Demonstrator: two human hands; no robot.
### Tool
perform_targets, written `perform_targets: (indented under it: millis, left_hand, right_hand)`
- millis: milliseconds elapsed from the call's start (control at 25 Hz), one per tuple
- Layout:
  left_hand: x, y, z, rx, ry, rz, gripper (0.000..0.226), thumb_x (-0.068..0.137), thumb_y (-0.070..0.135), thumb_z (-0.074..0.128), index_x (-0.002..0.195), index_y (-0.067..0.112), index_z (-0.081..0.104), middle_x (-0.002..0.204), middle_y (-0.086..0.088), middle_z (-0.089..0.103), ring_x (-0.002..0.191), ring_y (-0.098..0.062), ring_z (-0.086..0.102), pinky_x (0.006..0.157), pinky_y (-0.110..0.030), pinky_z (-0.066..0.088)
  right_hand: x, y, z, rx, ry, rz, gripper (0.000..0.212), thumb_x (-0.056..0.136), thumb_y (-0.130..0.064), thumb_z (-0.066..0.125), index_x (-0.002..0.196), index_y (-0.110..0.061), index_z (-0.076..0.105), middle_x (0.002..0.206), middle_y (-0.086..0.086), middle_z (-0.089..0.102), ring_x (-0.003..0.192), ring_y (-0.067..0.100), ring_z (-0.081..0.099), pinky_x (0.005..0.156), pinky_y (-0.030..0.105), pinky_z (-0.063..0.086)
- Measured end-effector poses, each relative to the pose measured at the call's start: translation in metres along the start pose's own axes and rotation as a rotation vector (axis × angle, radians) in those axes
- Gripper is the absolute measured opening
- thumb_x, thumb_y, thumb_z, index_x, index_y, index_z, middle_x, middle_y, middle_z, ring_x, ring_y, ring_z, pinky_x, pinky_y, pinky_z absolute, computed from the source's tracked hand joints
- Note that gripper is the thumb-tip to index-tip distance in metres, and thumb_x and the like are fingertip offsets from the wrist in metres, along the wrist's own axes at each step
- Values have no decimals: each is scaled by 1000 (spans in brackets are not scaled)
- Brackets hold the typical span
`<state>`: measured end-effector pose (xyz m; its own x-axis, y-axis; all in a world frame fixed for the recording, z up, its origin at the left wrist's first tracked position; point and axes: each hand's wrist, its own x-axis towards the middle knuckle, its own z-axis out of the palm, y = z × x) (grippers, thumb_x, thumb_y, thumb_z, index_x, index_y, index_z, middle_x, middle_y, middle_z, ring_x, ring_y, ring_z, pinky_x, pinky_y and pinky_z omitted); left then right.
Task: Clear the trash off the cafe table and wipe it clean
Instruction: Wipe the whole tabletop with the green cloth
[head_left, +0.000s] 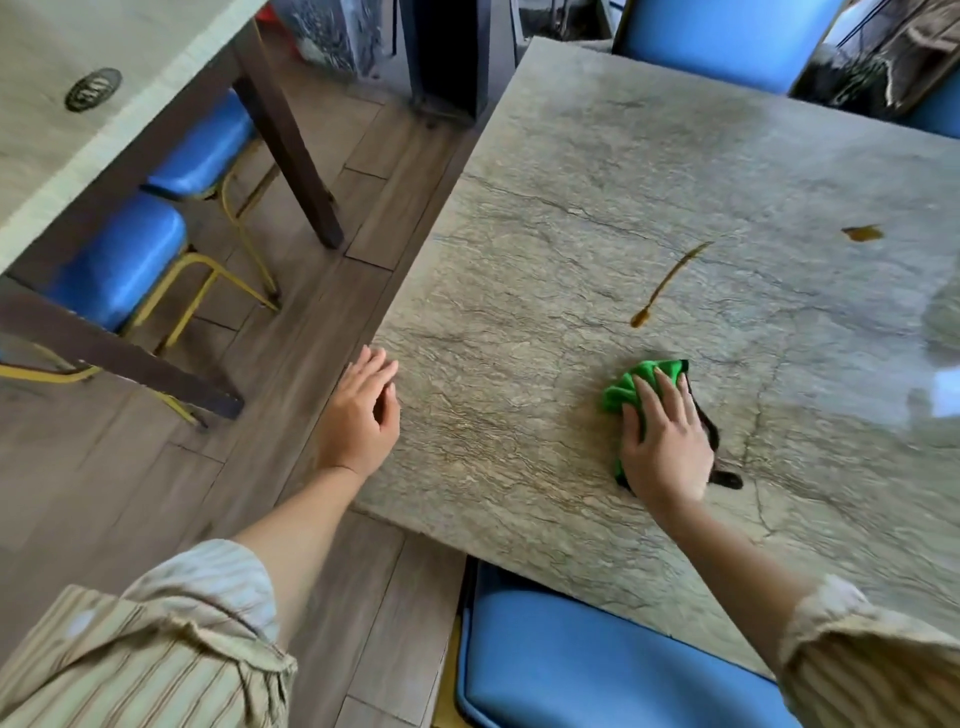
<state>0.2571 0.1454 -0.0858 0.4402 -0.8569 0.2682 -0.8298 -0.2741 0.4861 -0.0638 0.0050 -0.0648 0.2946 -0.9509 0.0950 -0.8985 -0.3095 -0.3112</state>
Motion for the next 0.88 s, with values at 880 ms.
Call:
perform_targets:
  millis: [880]
  left_hand:
    - [-61,54,9,266,-179,-169,54,98,38,29,144,12,39,154,-7,30,146,-26,18,116,-51,9]
  right_hand:
    - [-71,100,-37,17,-10,-103,46,95,-45,37,130,-23,57,142,1,51,138,25,37,99,45,48]
